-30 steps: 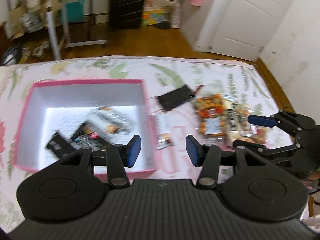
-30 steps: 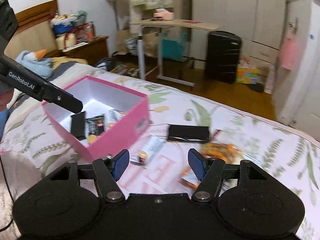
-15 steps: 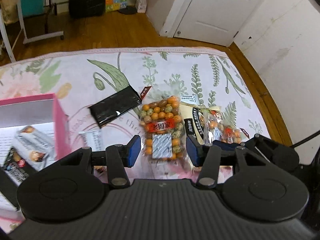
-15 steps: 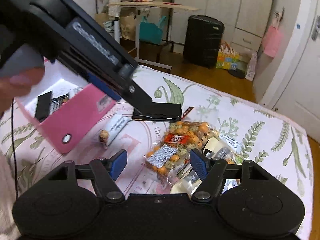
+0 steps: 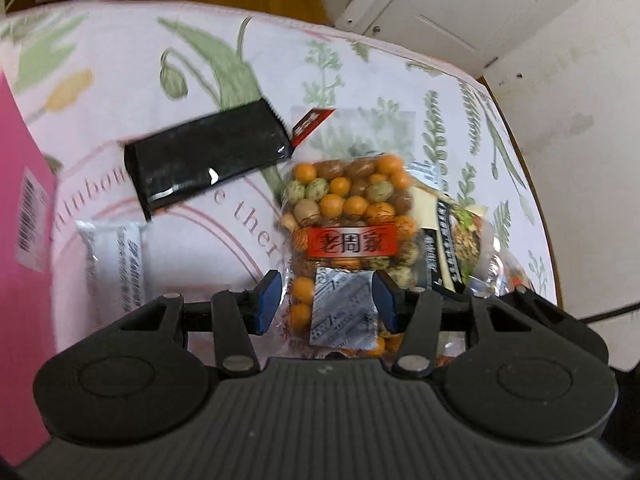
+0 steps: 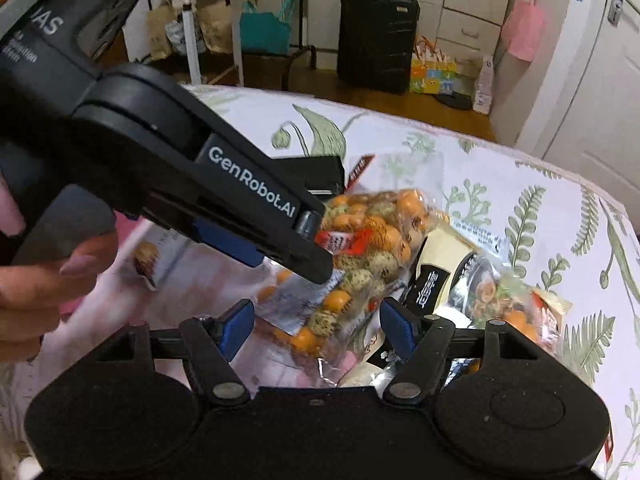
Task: Organize snacks
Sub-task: 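Move the right gripper toward the bag of orange coated peanuts, then close the right gripper on the red-labelled peanut bag's top edge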
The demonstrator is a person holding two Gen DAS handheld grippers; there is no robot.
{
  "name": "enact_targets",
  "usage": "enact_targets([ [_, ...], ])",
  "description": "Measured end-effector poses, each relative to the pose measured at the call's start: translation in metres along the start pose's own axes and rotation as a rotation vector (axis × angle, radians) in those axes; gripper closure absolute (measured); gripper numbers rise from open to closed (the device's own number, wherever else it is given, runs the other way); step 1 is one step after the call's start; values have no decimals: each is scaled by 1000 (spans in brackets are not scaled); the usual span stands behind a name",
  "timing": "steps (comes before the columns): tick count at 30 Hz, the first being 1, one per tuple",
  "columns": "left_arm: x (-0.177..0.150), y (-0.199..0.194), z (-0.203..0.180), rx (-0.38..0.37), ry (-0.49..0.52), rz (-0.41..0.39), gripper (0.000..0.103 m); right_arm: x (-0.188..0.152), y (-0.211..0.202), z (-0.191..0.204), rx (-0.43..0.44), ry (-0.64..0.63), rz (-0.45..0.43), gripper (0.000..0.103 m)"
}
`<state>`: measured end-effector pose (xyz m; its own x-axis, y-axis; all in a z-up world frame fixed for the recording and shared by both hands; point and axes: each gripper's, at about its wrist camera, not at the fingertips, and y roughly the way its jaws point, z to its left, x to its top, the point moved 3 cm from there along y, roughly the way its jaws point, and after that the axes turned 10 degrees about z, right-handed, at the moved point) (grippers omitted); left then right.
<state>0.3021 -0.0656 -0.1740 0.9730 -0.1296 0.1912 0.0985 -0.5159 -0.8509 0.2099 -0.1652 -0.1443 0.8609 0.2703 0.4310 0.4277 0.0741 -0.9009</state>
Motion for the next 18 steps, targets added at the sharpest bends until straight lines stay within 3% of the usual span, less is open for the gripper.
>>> enact_targets([
  [3, -2, 8, 8, -13, -36, -20, 45, -1, 9, -4, 11, 30, 13, 29],
  [5, -3, 12, 13, -46, -60, -23, 44, -2, 12, -4, 22, 30, 8, 27],
  [8, -4, 21, 26, -165, -125, 2, 42, -3, 14, -1, 16, 25, -5, 22],
  [11, -6, 32, 43, -303, -260, 73, 36, -7, 13, 7, -8, -12, -28, 24],
  [18, -19, 29, 32, -280, -219, 114, 34, -16, 0, 12, 22, 4, 10, 27],
])
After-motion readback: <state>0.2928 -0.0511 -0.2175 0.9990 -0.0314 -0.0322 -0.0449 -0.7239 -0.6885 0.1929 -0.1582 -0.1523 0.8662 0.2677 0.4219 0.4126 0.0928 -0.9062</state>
